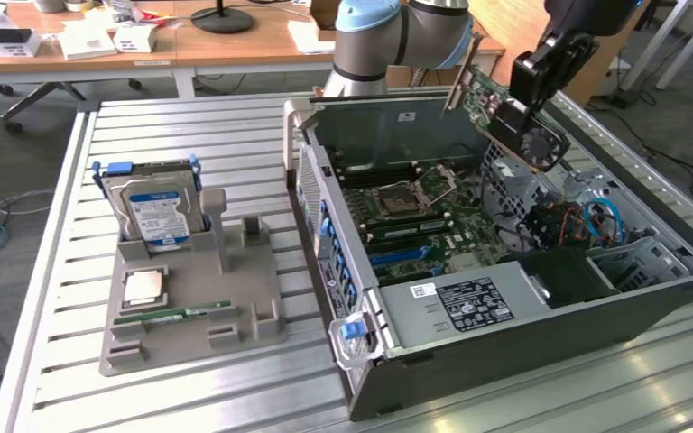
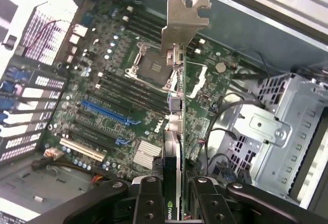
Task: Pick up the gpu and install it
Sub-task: 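Insert the gpu into the slot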
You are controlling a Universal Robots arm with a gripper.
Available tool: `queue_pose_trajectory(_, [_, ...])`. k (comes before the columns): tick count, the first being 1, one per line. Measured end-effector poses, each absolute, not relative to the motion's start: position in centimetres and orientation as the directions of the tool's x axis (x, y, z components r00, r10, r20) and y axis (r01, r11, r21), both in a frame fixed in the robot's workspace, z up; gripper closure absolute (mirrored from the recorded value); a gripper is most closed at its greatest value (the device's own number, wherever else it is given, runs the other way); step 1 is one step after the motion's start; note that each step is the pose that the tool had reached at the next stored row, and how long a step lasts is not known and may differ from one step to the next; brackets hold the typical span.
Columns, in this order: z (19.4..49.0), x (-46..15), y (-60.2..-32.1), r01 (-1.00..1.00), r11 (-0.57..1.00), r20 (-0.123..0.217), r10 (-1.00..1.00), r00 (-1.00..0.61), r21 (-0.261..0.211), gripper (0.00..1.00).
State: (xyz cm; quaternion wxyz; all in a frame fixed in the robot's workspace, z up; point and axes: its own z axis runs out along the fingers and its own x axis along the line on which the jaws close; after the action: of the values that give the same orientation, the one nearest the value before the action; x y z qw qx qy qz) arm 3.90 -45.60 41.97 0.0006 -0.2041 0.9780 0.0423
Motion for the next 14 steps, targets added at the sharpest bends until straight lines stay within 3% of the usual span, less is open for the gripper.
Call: queue_pose_trajectory(14, [41.88, 3.9, -45.6, -0.616, 0.784, -0.019, -0.617, -0.787, 0.083, 0.74])
